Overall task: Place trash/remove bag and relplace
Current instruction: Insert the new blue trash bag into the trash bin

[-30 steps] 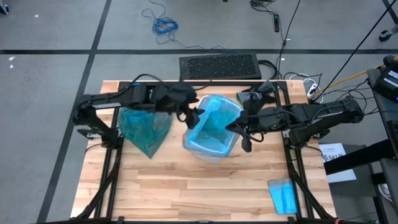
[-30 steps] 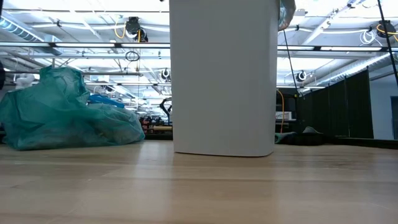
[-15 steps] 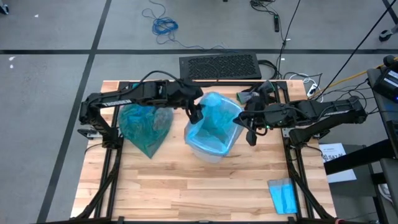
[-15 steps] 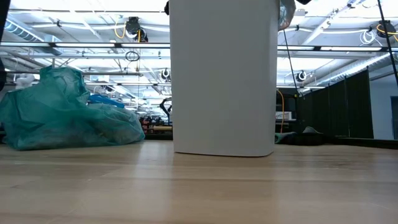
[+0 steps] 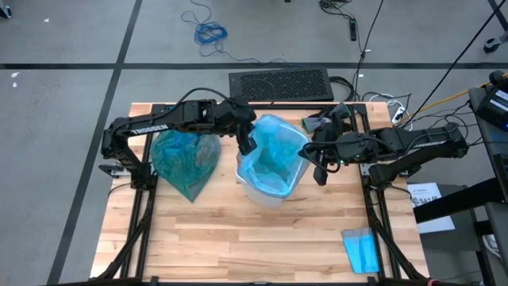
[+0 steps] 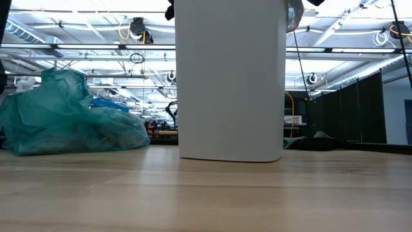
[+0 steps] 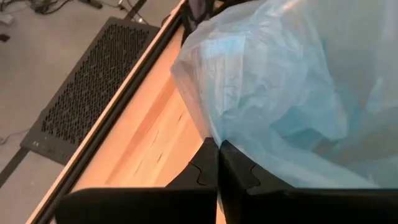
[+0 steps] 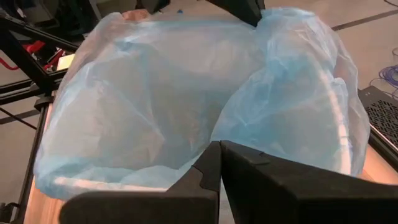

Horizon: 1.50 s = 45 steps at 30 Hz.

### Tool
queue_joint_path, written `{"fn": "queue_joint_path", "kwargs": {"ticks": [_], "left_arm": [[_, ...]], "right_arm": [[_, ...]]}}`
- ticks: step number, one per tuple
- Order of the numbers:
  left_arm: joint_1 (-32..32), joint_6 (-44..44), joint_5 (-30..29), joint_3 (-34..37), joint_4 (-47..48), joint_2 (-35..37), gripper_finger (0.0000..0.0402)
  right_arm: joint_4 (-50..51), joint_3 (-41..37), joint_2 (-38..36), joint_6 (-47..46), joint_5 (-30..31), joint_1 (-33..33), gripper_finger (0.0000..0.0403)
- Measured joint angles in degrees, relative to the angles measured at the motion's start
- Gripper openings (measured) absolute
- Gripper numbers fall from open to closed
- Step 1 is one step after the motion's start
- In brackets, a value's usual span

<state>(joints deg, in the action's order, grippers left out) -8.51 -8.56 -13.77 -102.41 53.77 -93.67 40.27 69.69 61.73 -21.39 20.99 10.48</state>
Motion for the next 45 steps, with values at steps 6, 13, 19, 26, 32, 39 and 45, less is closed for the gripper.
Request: {"fn": "queue_joint_path", "kwargs": {"ticks": [6, 13, 19, 26, 32, 39, 45], "left_arm": [[0.4, -2.1, 0.0, 0.0, 1.4, 0.0, 0.0002], [0.4, -3.0, -0.3, -1.4, 4.8, 0.1, 0.0001], [0.4, -3.1, -0.4, -3.2, 9.4, 0.1, 0.0001], [0.4, -3.1, -0.7, -3.5, 15.8, 0.1, 0.0000], [0.4, -3.0, 0.4, -3.5, 18.0, 0.1, 0.0000], [0.6, -1.5, 8.4, -3.2, 17.7, 0.1, 0.0000], [0.8, 0.3, 16.6, -3.2, 17.1, 0.0, 0.0000]], "right_arm": [[-4.8, 0.1, 0.4, 4.6, -0.6, -3.4, 0.0000], [-9.9, 0.1, 4.7, 8.2, -9.7, -13.1, 0.0000], [-12.3, 0.1, 8.3, 8.7, -14.9, -17.6, 0.0000], [-11.1, 0.1, 10.8, 8.6, -16.7, -18.3, 0.0000], [-9.6, 0.1, 11.6, 8.4, -17.0, -18.3, 0.0000], [-8.7, 0.1, 11.6, 8.4, -16.9, -18.3, 0.0000], [-8.7, 0.1, 11.6, 8.4, -17.0, -18.3, 0.0000]]}}
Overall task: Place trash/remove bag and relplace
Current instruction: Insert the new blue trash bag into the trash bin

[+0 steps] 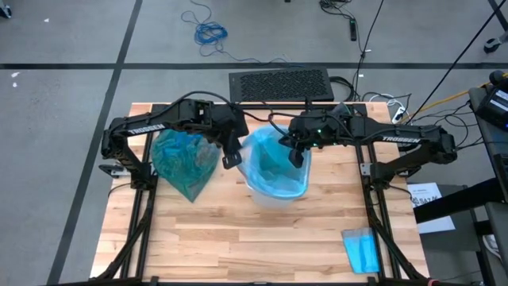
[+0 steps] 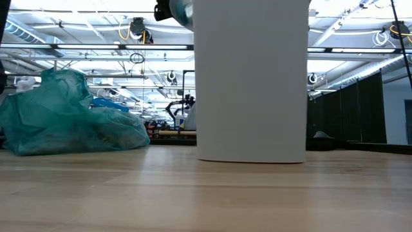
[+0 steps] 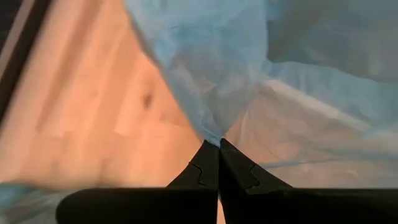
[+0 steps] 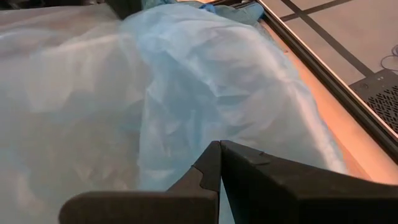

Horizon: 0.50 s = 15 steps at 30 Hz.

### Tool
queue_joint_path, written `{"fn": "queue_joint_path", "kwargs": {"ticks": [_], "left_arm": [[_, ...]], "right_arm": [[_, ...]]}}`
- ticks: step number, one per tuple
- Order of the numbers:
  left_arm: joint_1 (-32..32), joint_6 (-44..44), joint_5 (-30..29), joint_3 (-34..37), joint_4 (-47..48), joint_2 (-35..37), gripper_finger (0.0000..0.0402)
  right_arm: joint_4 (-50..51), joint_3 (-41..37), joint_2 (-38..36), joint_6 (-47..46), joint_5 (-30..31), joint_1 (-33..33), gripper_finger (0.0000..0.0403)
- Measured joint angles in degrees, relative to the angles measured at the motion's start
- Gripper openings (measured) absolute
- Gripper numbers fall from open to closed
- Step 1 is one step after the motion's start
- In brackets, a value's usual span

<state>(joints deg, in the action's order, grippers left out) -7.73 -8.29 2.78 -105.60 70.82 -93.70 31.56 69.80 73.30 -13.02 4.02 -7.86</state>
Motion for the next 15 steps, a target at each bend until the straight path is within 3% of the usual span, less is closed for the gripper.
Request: {"fn": "queue_joint_path", "kwargs": {"ticks": [5, 15], "left_arm": [[1.1, 1.4, 4.6, 0.0, -3.3, -1.6, 0.0000], [4.7, 2.5, 3.7, 0.1, -8.8, -6.5, 0.0000]], "right_arm": [[0.1, 0.0, 0.0, 0.0, -1.0, 0.0, 0.0000], [1.8, -0.1, 0.0, 0.0, -1.1, 0.0, 0.0000]]}}
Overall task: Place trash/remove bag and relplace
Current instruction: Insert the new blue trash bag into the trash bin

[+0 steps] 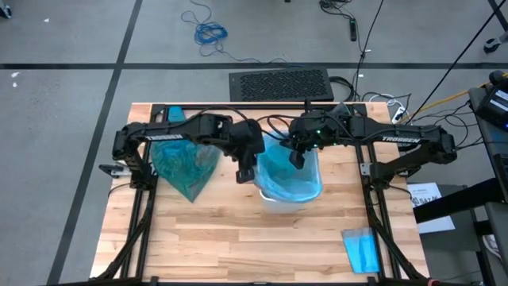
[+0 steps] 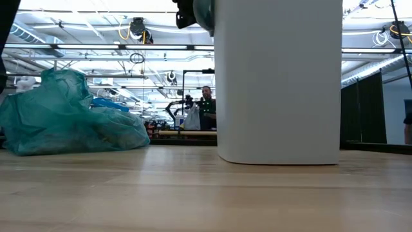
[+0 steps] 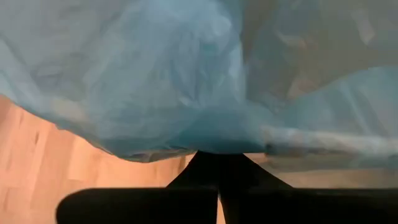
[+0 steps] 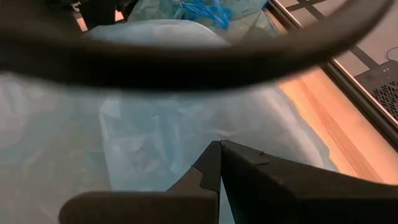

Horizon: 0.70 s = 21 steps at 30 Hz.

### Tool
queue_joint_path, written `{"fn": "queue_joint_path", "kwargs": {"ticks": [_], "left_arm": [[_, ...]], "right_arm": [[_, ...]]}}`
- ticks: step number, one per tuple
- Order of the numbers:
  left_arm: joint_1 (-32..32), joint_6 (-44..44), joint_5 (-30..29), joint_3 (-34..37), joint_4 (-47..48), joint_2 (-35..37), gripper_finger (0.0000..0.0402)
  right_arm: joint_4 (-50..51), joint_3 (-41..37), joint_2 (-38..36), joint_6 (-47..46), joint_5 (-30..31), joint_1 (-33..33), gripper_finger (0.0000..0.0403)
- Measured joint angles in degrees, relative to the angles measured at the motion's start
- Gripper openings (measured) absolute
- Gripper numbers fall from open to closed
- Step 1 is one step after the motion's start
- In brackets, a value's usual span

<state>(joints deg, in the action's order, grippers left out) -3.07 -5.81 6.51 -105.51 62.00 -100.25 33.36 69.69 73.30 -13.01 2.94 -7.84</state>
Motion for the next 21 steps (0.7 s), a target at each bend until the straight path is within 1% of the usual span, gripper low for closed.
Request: {"fn": "queue_joint_path", "kwargs": {"ticks": [4, 9, 12, 16, 21], "left_arm": [[1.1, -2.8, 0.1, 0.0, 0.9, 0.2, 0.0000], [2.4, -6.7, -0.7, 0.0, 1.5, 2.7, 0.0000], [2.9, -8.9, -2.1, 0.0, 0.8, 4.8, 0.0000], [3.9, -11.5, -2.6, 0.0, -2.3, 7.6, 0.0000], [5.9, -12.2, -2.6, 0.0, -2.8, 9.6, 0.0000]], "right_arm": [[0.2, 0.0, 0.0, 0.1, -0.1, 0.0, 0.0000], [0.2, 0.0, 0.0, 0.3, -0.1, 0.1, 0.0000], [0.2, 0.0, 0.0, 0.6, -0.1, 0.1, 0.0000], [0.3, 0.0, 0.0, 0.7, -0.1, 0.1, 0.0000], [0.4, 0.0, 0.0, 1.3, -0.4, 0.1, 0.0000]]}}
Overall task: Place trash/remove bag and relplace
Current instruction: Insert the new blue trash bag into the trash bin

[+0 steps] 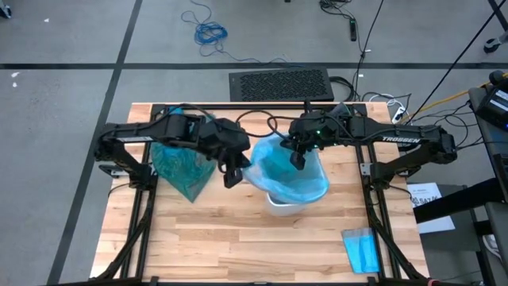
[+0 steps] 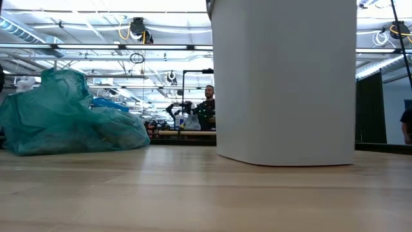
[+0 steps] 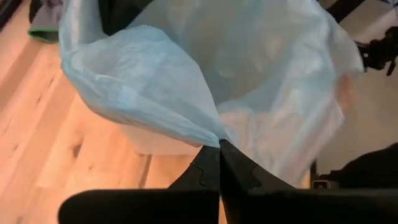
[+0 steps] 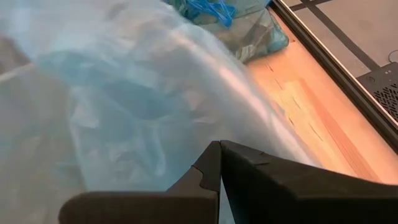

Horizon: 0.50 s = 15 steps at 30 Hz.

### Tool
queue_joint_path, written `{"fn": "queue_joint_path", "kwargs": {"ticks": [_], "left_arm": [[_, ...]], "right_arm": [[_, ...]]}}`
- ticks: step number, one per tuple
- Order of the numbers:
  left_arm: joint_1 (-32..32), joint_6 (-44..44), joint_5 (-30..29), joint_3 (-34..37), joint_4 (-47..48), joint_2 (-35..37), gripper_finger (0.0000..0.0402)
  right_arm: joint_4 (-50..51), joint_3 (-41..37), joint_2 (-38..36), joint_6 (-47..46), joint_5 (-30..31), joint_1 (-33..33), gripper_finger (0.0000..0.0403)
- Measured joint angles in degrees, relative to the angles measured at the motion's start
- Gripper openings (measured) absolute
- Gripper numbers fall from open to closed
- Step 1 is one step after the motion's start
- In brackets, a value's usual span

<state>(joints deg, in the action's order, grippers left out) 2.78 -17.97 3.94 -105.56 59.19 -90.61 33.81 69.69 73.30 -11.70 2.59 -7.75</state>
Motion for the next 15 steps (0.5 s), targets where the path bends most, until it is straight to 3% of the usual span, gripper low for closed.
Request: {"fn": "queue_joint_path", "kwargs": {"ticks": [9, 15], "left_arm": [[3.1, -3.8, -1.4, 0.0, 0.6, 0.7, 0.0000], [4.1, -2.4, -16.3, 0.1, 1.3, -2.0, 0.0000]], "right_arm": [[0.9, 0.0, 0.0, 0.4, -1.5, 0.0, 0.0000], [1.0, 0.0, 0.0, 0.4, -1.4, 0.4, 0.0000]]}}
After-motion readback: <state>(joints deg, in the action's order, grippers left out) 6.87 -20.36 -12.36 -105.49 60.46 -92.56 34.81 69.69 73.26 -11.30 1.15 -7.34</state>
